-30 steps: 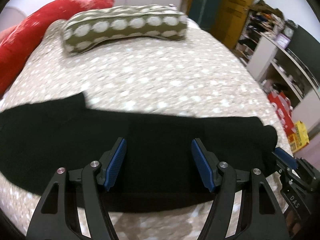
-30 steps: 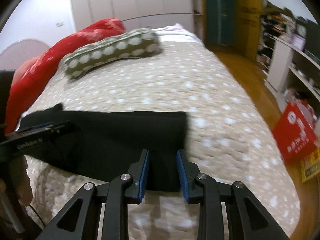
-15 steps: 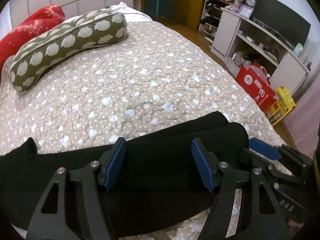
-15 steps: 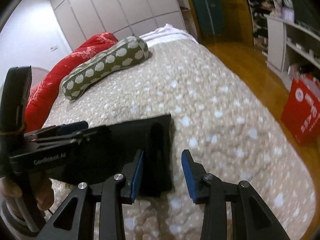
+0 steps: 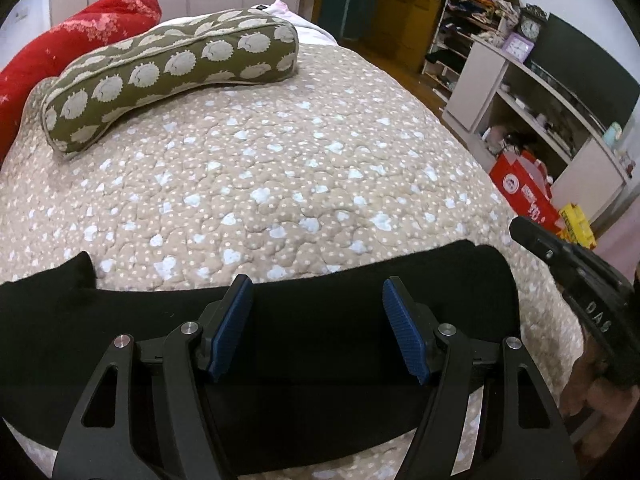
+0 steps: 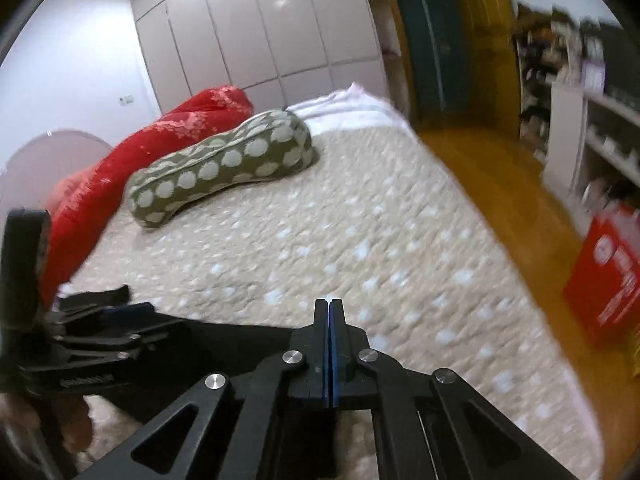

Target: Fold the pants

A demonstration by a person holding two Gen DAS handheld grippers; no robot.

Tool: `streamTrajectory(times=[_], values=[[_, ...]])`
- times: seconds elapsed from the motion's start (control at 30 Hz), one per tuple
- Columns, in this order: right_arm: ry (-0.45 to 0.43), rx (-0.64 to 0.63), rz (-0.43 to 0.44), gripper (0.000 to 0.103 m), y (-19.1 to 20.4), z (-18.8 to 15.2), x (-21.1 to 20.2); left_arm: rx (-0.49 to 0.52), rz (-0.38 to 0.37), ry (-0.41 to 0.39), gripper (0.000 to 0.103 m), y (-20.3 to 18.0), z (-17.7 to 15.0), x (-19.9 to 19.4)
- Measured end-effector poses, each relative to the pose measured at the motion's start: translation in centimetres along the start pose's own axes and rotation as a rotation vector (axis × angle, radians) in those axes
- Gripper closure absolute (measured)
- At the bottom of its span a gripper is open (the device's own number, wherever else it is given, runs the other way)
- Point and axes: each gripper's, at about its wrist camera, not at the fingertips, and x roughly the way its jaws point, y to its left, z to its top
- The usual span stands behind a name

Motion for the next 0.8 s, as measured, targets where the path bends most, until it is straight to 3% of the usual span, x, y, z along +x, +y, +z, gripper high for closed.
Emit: streamTrajectory(times=[0.1,0.2,0.27,0.33,0.4,0.43,0.47,0.5,0.63,0.7,0.8], values=[[0.086,0.065,0.017,0.103,-1.4,-0.9,1.3,0.024,0.005,0.006,0.035,-0.7,0.0,0.2],[0.065,0.099,0.070,0.094,-2.1,-1.6,-0.2,0.036,0.013,-0.010,0.035,-0.9,-0.1,0.0],[0.067,0.080,0.095,0.068,-1.6,-1.9,-0.8,0.032,0.008,-0.006,0.035,-0.9,0.0,0.1],[0.080,0.055,0.114,0.067,-0.7,-2.0,-0.4,0.026,0.006,-0.002,0.035,-0.9,0.1,0.2],[0.103,0.029,0.112,0.076,0.3,-2.1,0.6,0.030,0.009,0.001,0.035,-1.1,0.1,0.3],[0.123,0.004,0.080,0.084,0.8,-2.2,1.7,0.035,0.009,0.002,0.035,-1.3,0.1,0.3],[0.129,-0.016,0.015,0.084,1.0,-2.3,2.7,0.039,0.009,0.002,0.035,-1.4,0.2,0.4],[0.132,-0.009,-0.037,0.084,0.7,-2.4,3.4,0.043,0.007,0.000,0.035,-1.6,0.3,0.4],[0.122,0.151,0.018,0.081,-1.8,-2.7,2.1,0.093,-0.015,0.008,0.035,-2.7,0.8,0.9],[0.123,0.137,-0.011,0.080,-2.2,-3.1,0.7,0.104,-0.023,0.014,0.035,-3.2,1.0,1.4],[0.152,0.103,0.069,0.070,-2.2,-4.3,-1.0,0.152,-0.062,0.017,0.035,-4.5,1.7,2.4]])
